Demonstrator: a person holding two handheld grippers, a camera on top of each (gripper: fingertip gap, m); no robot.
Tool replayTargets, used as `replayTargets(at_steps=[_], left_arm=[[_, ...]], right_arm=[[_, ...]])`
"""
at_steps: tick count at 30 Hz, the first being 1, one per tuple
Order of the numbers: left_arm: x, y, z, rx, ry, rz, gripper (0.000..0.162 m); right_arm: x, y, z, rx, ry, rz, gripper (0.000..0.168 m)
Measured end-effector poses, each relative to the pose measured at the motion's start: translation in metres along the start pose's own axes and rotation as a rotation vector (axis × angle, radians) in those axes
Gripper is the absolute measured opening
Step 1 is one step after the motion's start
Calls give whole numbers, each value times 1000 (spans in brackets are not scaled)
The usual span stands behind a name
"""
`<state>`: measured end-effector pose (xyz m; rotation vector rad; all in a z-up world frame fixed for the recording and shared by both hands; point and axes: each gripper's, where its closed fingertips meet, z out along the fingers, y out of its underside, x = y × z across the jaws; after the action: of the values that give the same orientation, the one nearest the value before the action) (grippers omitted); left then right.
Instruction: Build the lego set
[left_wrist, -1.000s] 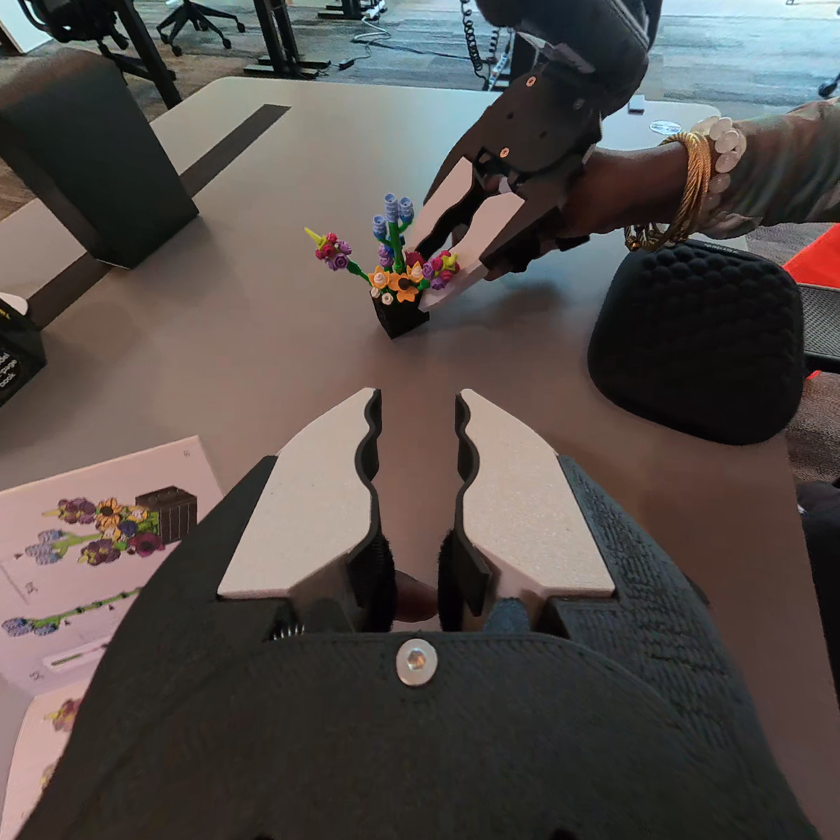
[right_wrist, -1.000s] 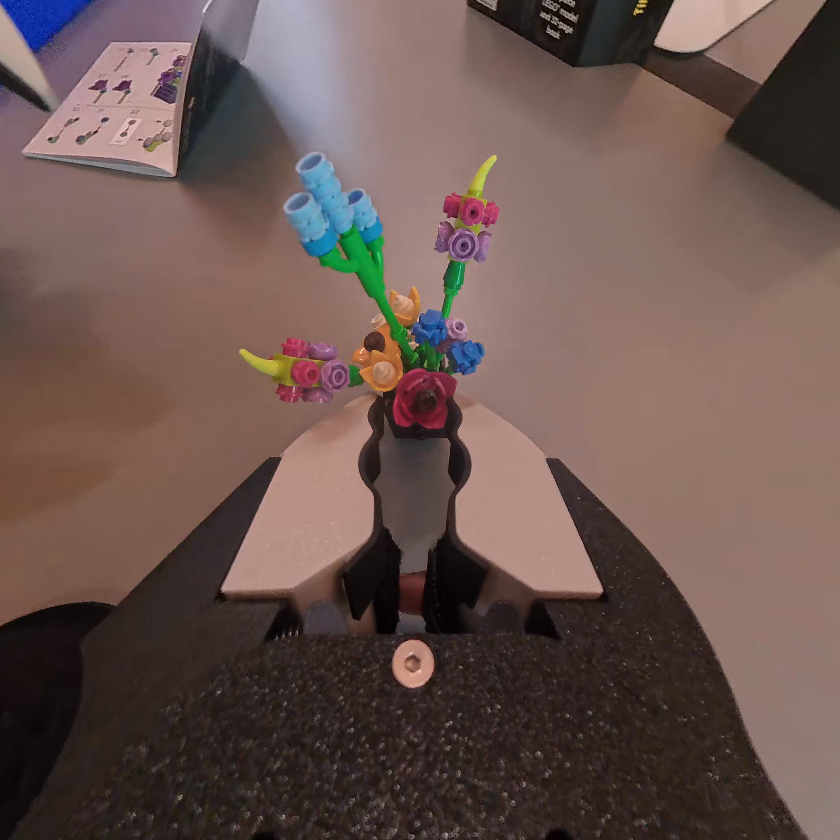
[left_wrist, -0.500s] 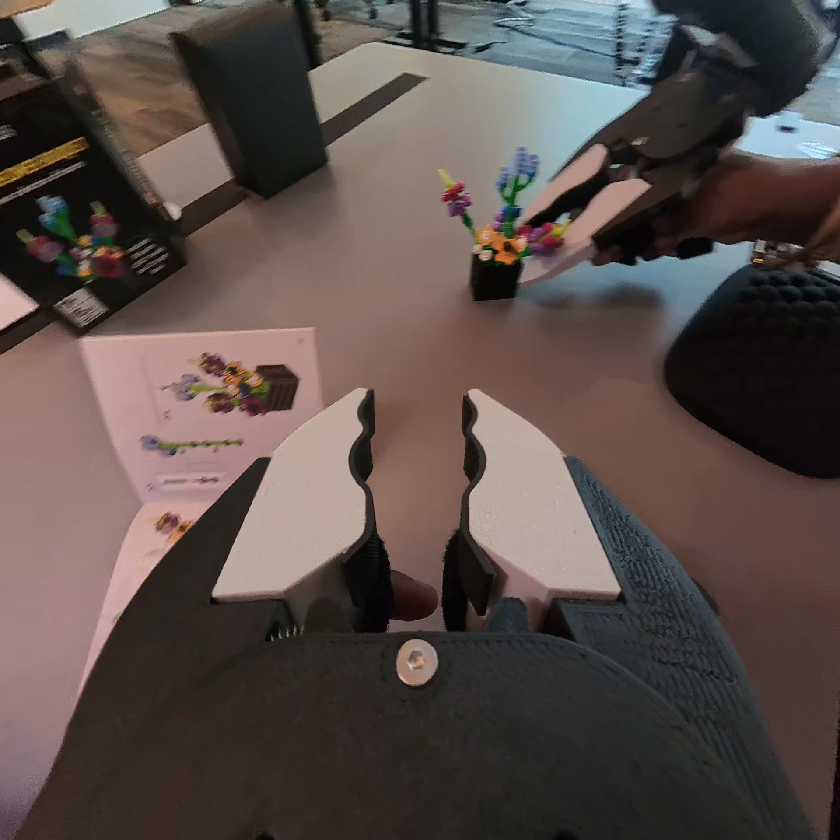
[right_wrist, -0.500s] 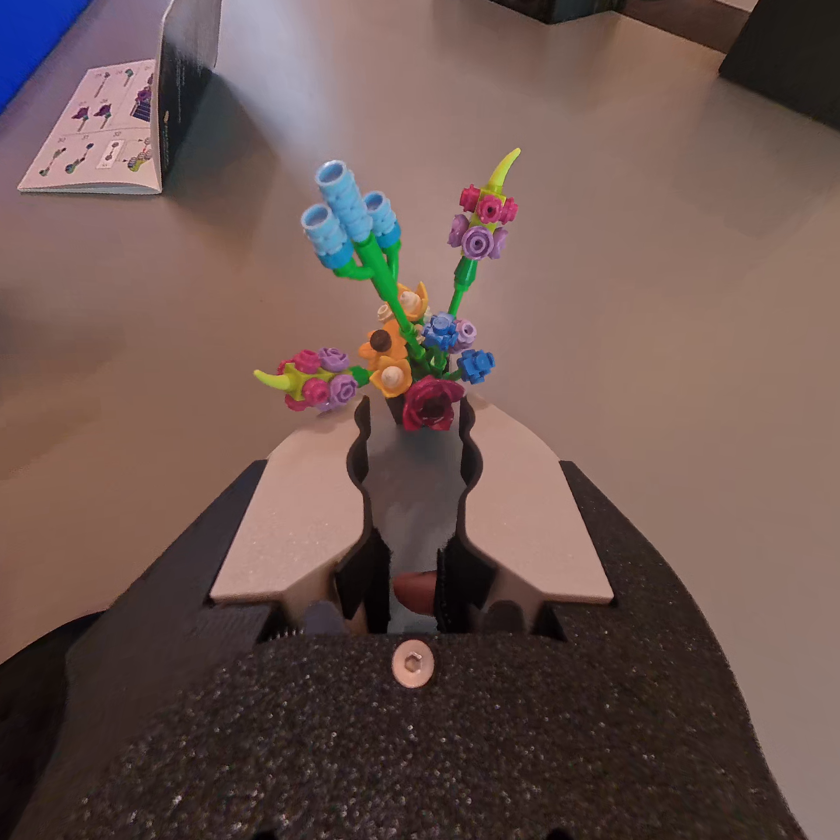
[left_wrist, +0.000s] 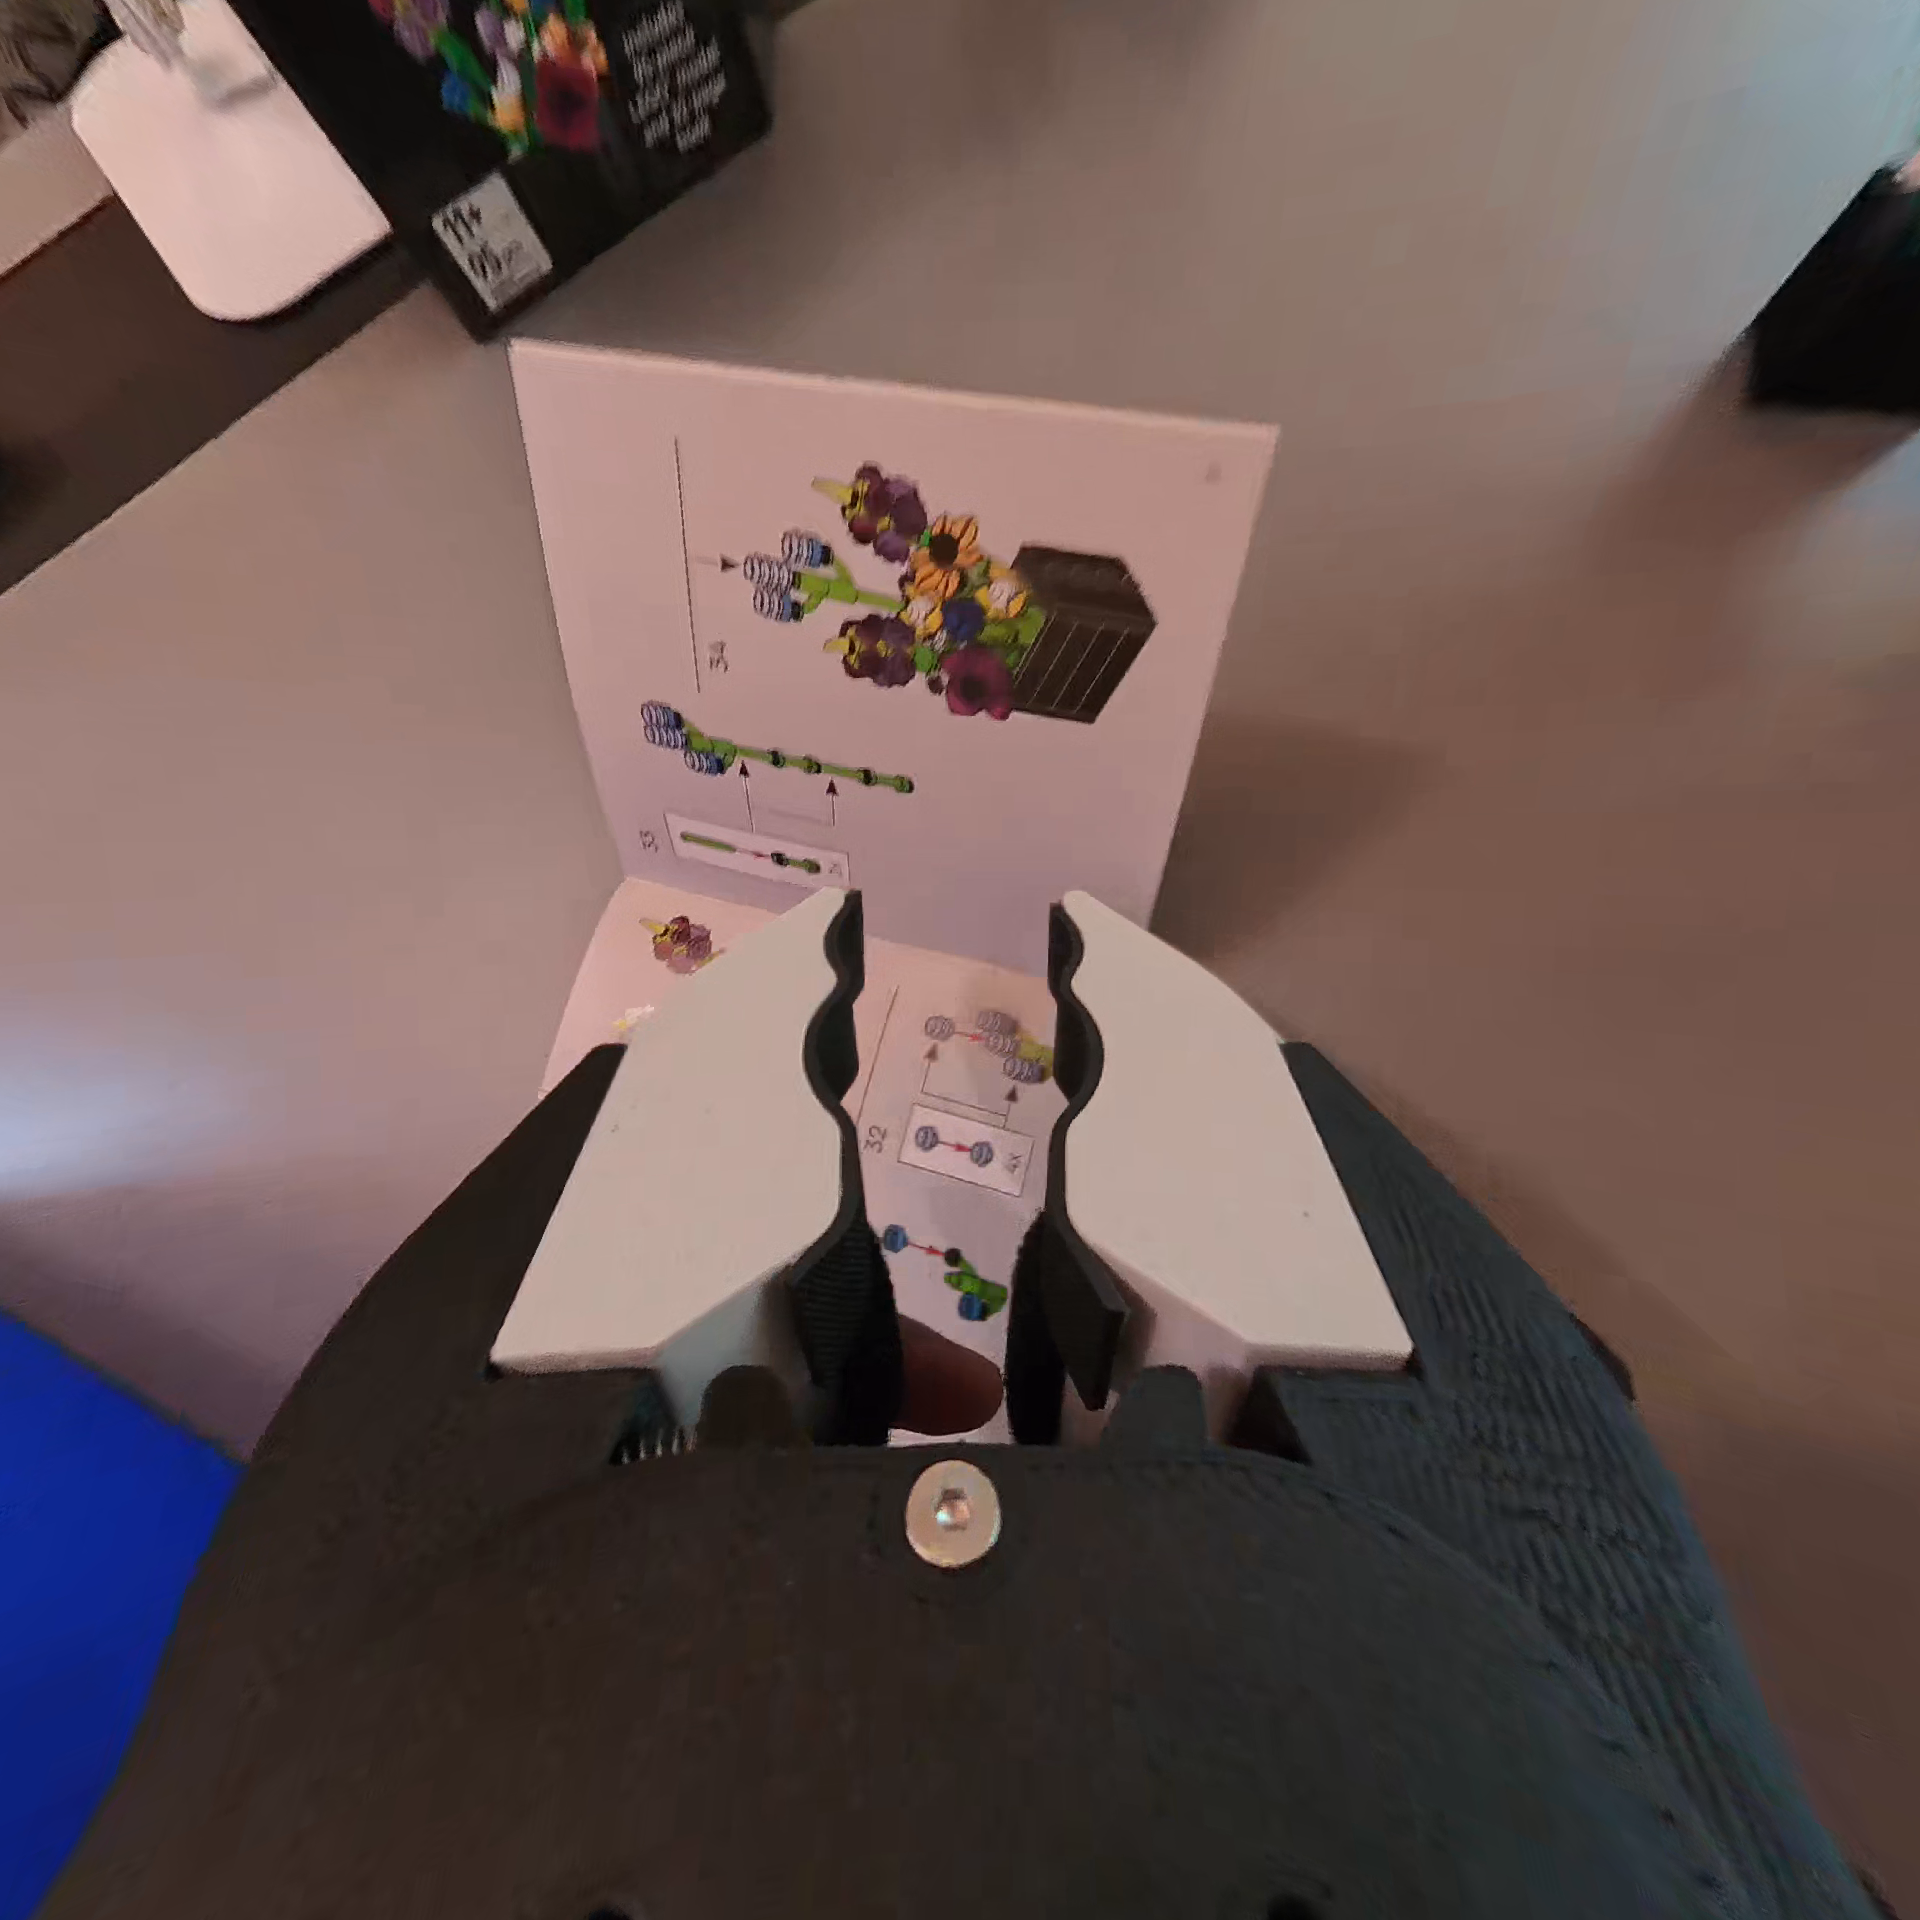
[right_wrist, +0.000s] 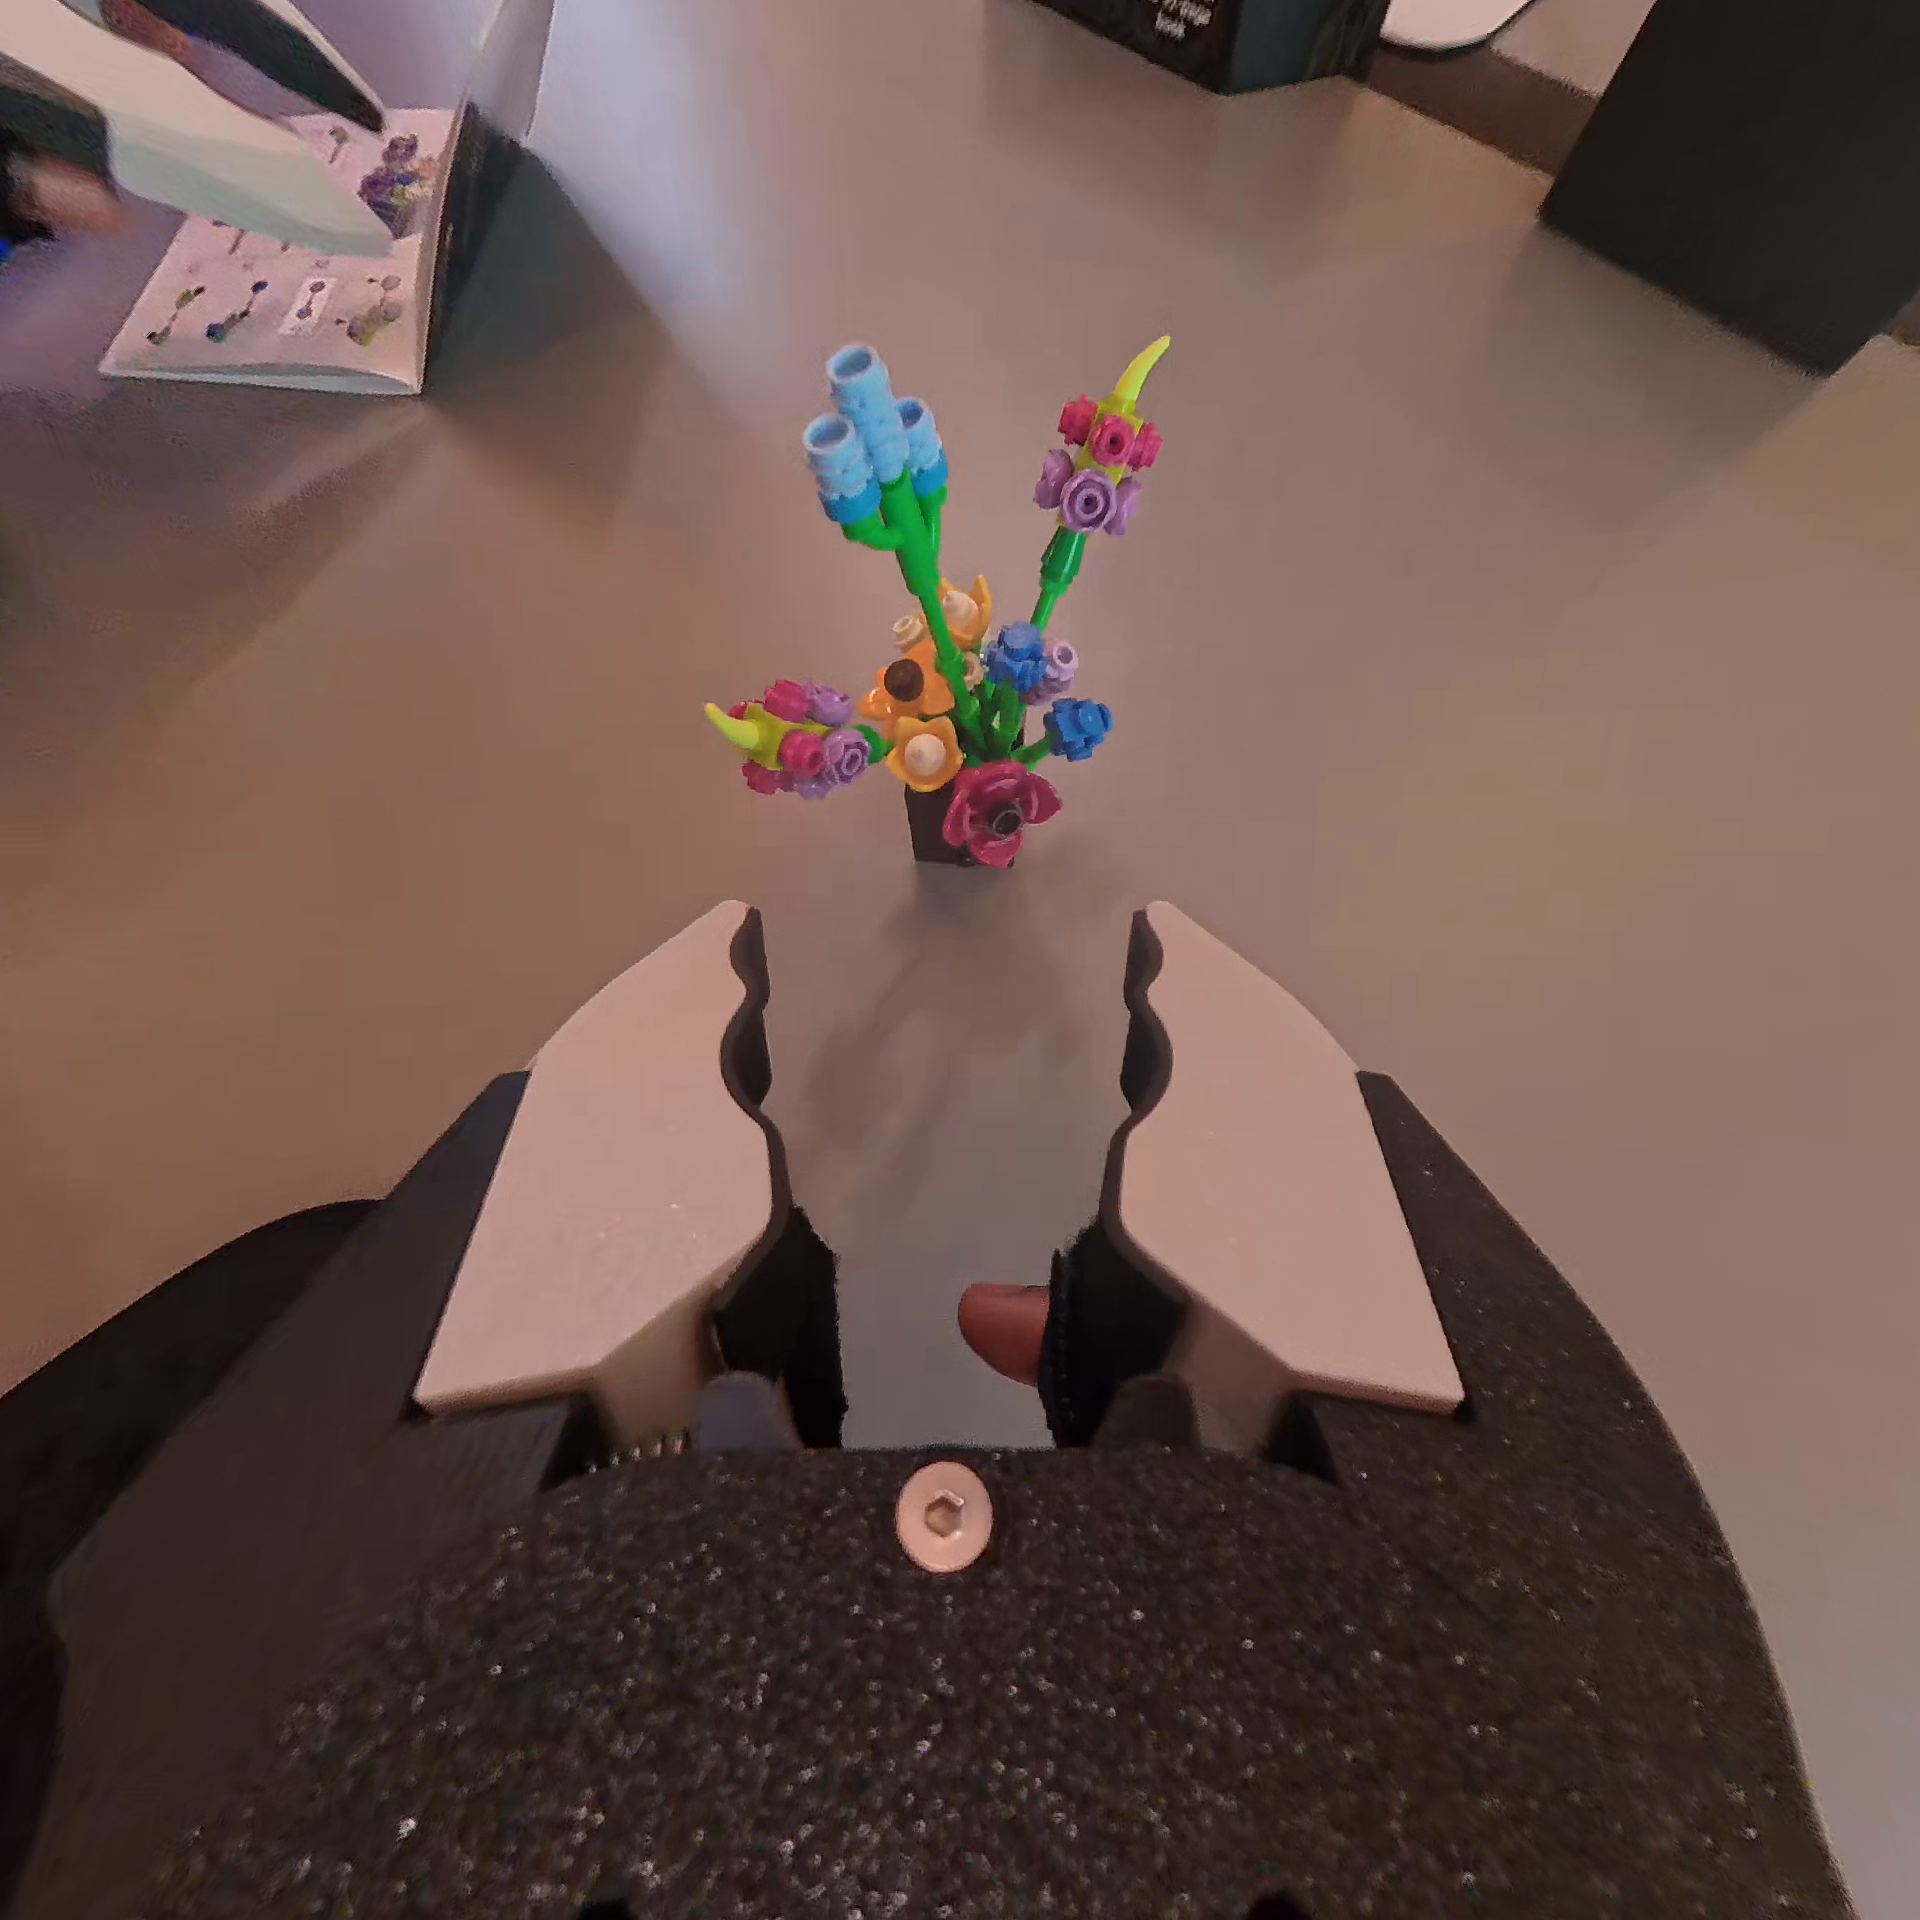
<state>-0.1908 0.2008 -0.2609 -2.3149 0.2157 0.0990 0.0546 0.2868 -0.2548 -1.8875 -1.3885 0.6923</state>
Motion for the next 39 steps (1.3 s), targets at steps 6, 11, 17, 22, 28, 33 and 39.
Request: replayTargets(at_steps=[6,11,17,22,28,33,39], left_arm=[[15,27,14,-158,161,-54,33],[43,35,1,-160,309,20,27],[108,47,-28,-100,538,154,20],[131,56,-39,-45,583,435,21],[136,57,-42,-51,655,422,22],[138,58,-43,-41,670,437,23],[139,58,-45,-42,710,403,25]], right_arm=[[-32,-51,-37,197,24,-107,66],[-123,-106,-53,396,-222,-135,61],[-134,-75,-13,198,-170,-78,26],[-135,-52,-16,182,-307,242,14],[-139,-33,-11,172,-396,499,20],[-147,-45,-7,247,-570,710,14],[-150,-44,6,234,-626,793,13]])
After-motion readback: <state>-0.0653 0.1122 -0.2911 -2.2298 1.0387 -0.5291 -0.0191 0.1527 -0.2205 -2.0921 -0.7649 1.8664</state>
